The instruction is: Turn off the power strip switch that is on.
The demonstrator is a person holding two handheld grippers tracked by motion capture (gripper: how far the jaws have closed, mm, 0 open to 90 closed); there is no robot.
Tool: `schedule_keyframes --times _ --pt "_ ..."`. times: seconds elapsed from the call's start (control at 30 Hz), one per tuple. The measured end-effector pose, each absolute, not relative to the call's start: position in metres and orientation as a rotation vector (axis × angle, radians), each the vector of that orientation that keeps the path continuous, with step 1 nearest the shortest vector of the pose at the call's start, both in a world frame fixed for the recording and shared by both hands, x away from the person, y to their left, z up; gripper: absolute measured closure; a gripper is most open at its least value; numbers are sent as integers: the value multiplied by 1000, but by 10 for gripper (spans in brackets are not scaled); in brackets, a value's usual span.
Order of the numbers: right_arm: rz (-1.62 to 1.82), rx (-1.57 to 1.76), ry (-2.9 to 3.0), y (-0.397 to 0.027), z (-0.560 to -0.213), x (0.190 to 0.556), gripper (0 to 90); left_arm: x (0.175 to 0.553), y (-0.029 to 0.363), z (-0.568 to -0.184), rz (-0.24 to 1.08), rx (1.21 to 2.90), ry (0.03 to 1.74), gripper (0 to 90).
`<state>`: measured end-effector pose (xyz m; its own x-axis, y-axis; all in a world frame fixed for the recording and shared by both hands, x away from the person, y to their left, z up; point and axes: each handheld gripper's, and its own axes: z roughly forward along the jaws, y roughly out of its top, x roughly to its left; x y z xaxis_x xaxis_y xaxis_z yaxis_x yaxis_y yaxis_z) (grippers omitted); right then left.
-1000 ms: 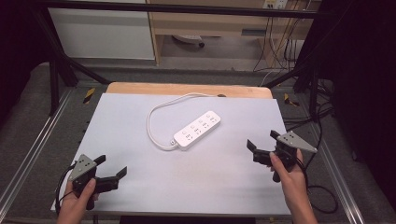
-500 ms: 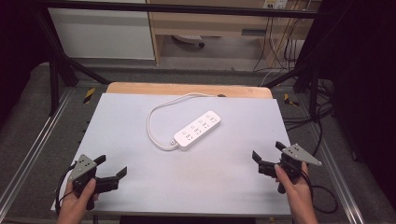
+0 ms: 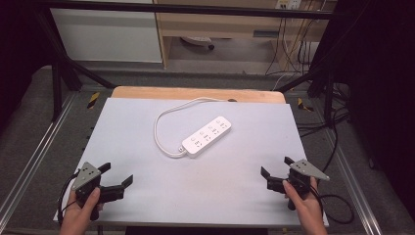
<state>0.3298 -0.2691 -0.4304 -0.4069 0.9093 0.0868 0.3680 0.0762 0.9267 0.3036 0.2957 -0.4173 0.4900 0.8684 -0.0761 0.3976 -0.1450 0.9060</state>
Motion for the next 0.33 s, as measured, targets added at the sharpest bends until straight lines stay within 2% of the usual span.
schedule_keyframes --times 0.33 --pt "1219 1239 1959 -244 -451 338 26 303 295 -417 595 1743 1074 54"
